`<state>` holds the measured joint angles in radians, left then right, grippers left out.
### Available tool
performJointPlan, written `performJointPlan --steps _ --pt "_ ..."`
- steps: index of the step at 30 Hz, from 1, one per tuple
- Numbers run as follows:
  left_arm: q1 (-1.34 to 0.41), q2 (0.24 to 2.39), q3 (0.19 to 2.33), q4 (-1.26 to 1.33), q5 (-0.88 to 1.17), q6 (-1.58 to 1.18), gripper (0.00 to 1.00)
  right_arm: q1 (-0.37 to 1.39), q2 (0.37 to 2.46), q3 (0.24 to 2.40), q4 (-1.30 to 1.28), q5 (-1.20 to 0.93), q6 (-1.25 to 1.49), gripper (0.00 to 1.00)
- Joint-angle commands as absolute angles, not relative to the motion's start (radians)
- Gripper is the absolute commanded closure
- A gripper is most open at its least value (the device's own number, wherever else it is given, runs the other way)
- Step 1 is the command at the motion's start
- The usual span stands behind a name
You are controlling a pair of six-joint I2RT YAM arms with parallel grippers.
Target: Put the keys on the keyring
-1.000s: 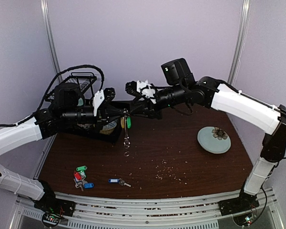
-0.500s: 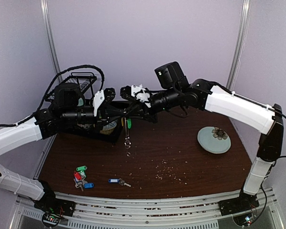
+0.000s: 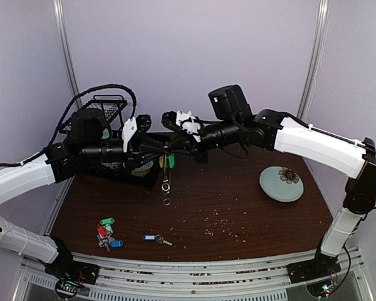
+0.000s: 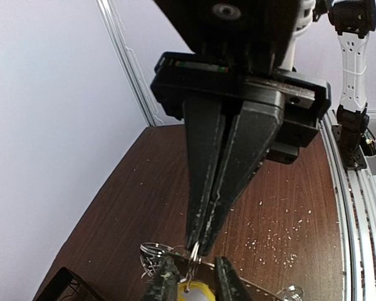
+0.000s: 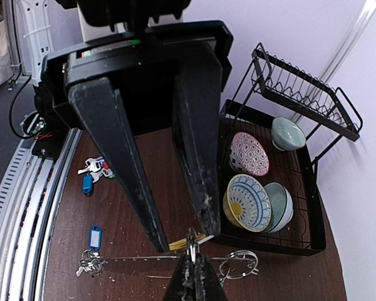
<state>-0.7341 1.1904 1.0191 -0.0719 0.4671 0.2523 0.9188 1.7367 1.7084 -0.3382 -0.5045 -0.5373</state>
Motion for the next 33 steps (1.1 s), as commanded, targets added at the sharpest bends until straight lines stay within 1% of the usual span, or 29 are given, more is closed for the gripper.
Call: performJointPlan --steps 1,2,3,4,5,6,8,11,15,18,19,20,21,22,24,28,30,33 --pt "-0.739 1.177 1.027 -0.01 0.458 0.255 0.83 0.91 1.583 1.511 0.046 -0.5 -0.316 1.0" --pt "-0.74 1.175 1.021 -0.006 0.443 0.259 0.88 0.91 1.556 1.455 0.134 -0.525 -0.281 1.0" --pt "-0.74 1.173 1.012 0.001 0.432 0.26 0.88 0.912 1.538 1.409 0.207 -0.539 -0.242 1.0" --pt "-0.74 1.172 1.005 0.009 0.434 0.263 0.83 0.912 1.524 1.377 0.258 -0.548 -0.213 1.0" --pt "-0.741 1.173 0.999 0.019 0.45 0.267 0.75 0.911 1.517 1.353 0.289 -0.553 -0.195 1.0" --pt "-0.74 1.176 0.992 0.029 0.475 0.267 0.7 0.912 1.511 1.337 0.312 -0.557 -0.183 1.0" --pt "-0.74 1.183 0.989 0.045 0.525 0.255 0.69 0.912 1.501 1.301 0.34 -0.57 -0.167 1.0" --pt "-0.74 1.19 0.992 0.06 0.571 0.234 0.62 0.912 1.496 1.273 0.386 -0.568 -0.136 1.0" --pt "-0.744 1.183 0.973 0.103 0.572 0.205 0.61 0.918 1.506 1.246 0.47 -0.589 -0.087 1.0" --pt "-0.751 1.184 0.971 0.114 0.599 0.198 0.57 0.92 1.519 1.246 0.496 -0.584 -0.073 1.0" --pt "-0.755 1.184 0.97 0.115 0.571 0.198 0.59 0.92 1.522 1.244 0.507 -0.589 -0.066 1.0" --pt "-0.758 1.185 0.969 0.113 0.538 0.199 0.64 0.923 1.524 1.244 0.519 -0.599 -0.058 1.0" --pt "-0.761 1.186 0.966 0.113 0.497 0.201 0.66 0.925 1.529 1.245 0.526 -0.606 -0.051 1.0" --pt "-0.761 1.186 0.966 0.113 0.457 0.202 0.66 0.927 1.531 1.245 0.528 -0.612 -0.047 1.0" --pt "-0.762 1.184 0.965 0.121 0.422 0.201 0.63 0.93 1.536 1.243 0.532 -0.618 -0.041 1.0" --pt "-0.765 1.184 0.958 0.137 0.457 0.188 0.61 0.935 1.547 1.23 0.572 -0.61 -0.005 1.0" --pt "-0.767 1.182 0.955 0.147 0.462 0.178 0.61 0.939 1.553 1.221 0.606 -0.601 0.019 1.0" --pt "-0.769 1.177 0.95 0.158 0.454 0.171 0.65 0.944 1.568 1.214 0.65 -0.563 0.055 1.0"
